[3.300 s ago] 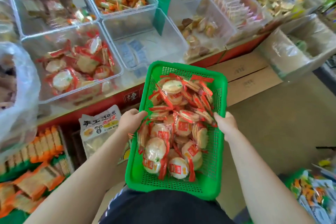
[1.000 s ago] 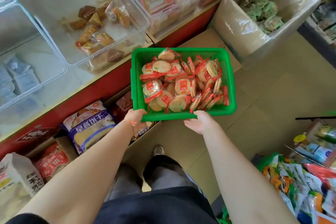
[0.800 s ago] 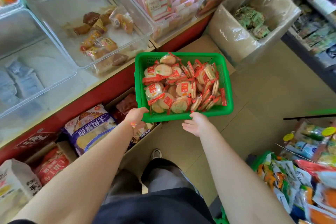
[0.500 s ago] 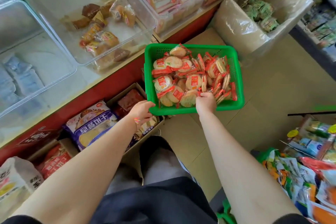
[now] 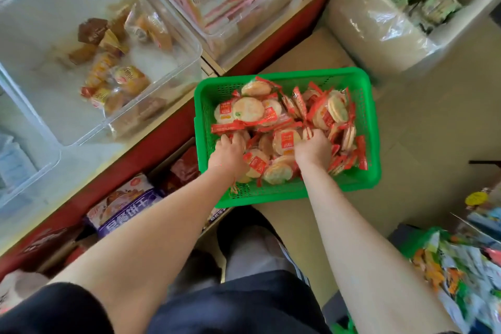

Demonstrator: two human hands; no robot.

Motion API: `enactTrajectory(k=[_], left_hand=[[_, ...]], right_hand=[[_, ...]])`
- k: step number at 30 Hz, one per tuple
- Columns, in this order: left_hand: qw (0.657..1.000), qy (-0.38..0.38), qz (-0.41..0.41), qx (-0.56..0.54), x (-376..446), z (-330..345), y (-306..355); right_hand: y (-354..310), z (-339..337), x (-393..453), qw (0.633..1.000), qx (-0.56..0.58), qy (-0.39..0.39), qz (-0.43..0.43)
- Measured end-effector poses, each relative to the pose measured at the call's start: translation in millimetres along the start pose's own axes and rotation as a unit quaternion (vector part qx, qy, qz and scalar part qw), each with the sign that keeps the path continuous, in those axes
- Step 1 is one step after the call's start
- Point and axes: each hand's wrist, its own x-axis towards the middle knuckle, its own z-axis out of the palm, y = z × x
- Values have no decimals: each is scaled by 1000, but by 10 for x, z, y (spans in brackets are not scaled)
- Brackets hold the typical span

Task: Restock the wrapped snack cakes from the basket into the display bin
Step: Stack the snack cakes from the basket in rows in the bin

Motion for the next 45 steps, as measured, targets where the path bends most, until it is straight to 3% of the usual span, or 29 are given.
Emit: enactTrajectory(k=[3,7,12,14,15,17,19,25,28,30,34,41,42,45], left_hand=[[999,18,-19,32,84,31,-21],[998,50,5,-40,113,-57,-85],[962,103,-37,-249,-53,-374,-198],[920,68,-56,-382,-133,-496,-288],[882,34,-66,-466,-182,-559,-330],[799,-27,-76,-596,-309,-699,-414],[752,-59,-55,-654,-445,-823,-508],[698,-52,-30,-714,-846,-1124,-830],[701,-54,31,-710,-1072,-1188,-1047],[693,-17,48,-720,-1263,-1222,-1242],[668,145,-1,-730,-1690,-1278,-1914],[609,389,-127,-679,-2315,-1301,-3466],[612,418,-133,-658,-2371,-1290,-3620],[673,440,-154,-574,-2462,-1281,-3954]], right_hand=[[-118,-157,-145,987,153,37,-23],[-277,-139,-346,953,283,-97,-42],[-420,-133,-366,927,304,-218,35],[-511,-171,-373,884,355,-293,78],[-560,-189,-394,866,367,-330,81],[-656,-213,-465,845,363,-388,65],[-776,-248,-575,830,354,-431,27],[-1206,-372,-959,824,361,-433,-54],[-1397,-382,-1265,819,330,-461,-89],[-1547,-354,-1526,812,338,-463,-107],[-1856,-159,-2062,796,382,-449,-142],[-2508,530,-3278,808,201,-424,-357],[-2586,645,-3426,805,163,-417,-390],[-2735,950,-3767,789,40,-419,-447]])
